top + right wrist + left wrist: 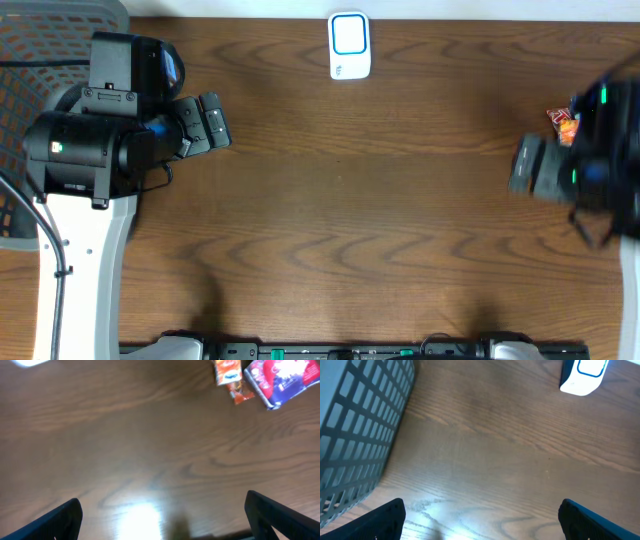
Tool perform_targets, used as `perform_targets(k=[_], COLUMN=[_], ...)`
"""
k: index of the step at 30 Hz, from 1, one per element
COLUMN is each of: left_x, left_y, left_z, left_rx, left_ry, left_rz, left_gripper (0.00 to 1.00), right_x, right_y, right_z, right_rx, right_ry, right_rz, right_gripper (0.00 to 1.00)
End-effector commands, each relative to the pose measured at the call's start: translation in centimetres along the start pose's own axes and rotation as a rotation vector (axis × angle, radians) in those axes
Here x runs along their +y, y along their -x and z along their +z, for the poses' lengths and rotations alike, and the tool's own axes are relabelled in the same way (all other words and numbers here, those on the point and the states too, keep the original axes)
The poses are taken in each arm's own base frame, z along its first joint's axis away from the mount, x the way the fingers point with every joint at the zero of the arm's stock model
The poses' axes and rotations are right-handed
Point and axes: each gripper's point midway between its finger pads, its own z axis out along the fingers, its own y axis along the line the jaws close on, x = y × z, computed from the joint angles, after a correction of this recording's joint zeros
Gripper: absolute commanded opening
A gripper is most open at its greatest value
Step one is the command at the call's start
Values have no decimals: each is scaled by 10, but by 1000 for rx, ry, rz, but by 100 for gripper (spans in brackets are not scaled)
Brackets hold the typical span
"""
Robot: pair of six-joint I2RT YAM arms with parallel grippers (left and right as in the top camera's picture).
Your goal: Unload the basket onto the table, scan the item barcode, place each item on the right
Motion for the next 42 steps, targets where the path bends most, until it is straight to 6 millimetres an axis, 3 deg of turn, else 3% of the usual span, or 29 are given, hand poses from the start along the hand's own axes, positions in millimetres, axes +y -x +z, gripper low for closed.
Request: perform_targets(k=[1, 6, 13, 30, 37, 42], left_x=[3, 3, 3, 3, 3, 3], left_y=[2, 2, 2, 2, 2, 2], left_z=[-1, -1, -1, -1, -1, -1], left_rx=[-7, -7, -7, -7, -7, -7], left_ry=[13, 13, 13, 13, 13, 13], left_rz=[-5, -5, -5, -5, -5, -5], left_gripper=[98, 98, 98, 98, 98, 98], right_x=[12, 8, 1, -2, 14, 38], right_y=[-47, -118, -136, -139, -110, -111], right_z=[-13, -28, -50, -55, -43, -16], right_rx=[4, 94, -41, -81, -242, -396], right_ry=[109, 178, 209, 214, 277, 387], right_rz=[-45, -48, -46, -58, -126, -307], right_gripper=[99, 99, 99, 99, 99, 99])
